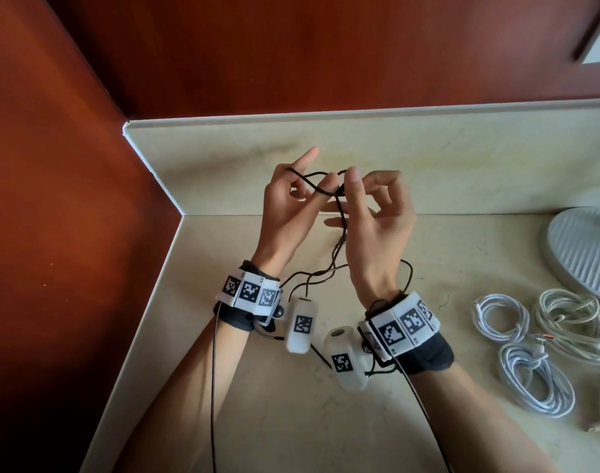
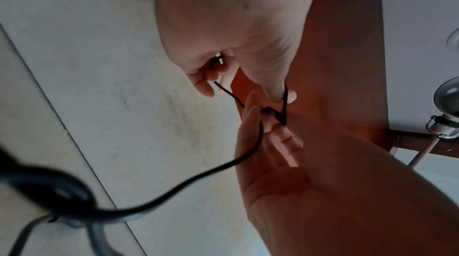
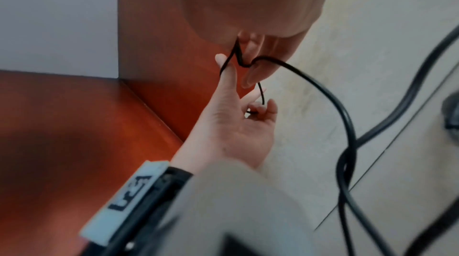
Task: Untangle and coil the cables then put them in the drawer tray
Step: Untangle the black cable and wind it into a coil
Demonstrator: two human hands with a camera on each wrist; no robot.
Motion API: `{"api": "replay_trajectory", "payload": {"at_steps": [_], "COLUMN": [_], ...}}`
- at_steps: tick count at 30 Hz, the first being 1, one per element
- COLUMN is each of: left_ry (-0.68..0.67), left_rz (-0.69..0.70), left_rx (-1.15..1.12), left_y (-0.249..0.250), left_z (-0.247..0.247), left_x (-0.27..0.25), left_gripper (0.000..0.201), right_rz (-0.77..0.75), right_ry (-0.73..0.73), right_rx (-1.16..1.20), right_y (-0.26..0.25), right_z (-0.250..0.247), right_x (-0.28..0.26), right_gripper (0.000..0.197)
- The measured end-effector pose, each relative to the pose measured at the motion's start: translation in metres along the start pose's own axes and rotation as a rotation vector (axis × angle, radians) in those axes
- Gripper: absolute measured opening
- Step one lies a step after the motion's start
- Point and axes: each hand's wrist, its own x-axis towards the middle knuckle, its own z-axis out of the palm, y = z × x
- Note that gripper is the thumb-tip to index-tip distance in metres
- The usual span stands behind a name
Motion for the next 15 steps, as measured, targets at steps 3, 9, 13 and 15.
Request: {"api": "replay_trajectory", "payload": {"at_steps": [3, 9, 13, 15], "left_ry": [0.015, -0.011, 0.001, 0.016], "left_rz": [0.046, 0.027, 0.015, 0.007], "left_rx": [0.065, 0.068, 0.081, 0.084], "left_y": [-0.002, -0.003, -0.004, -0.004], "left_z": [-0.003, -0.002, -0.005, -0.007], "left_x": [0.0, -0.001, 0.001, 0.002], "left_gripper": [0.052, 0.07, 0.067, 0.062], "right_rz": [-0.043, -0.022, 0.037, 0.003], "right_ry": [-0.053, -0.096, -0.171, -0.184], "right_rx": [-0.095, -0.084, -0.075, -0.088], "right_y": [0.0, 0.004, 0.008, 0.01], "right_z": [-0.003, -0.006, -0.007, -0.007], "right_x": [0.0, 0.007, 0.01, 0.011], "right_gripper": [0.021, 0.016, 0.014, 0.011]}}
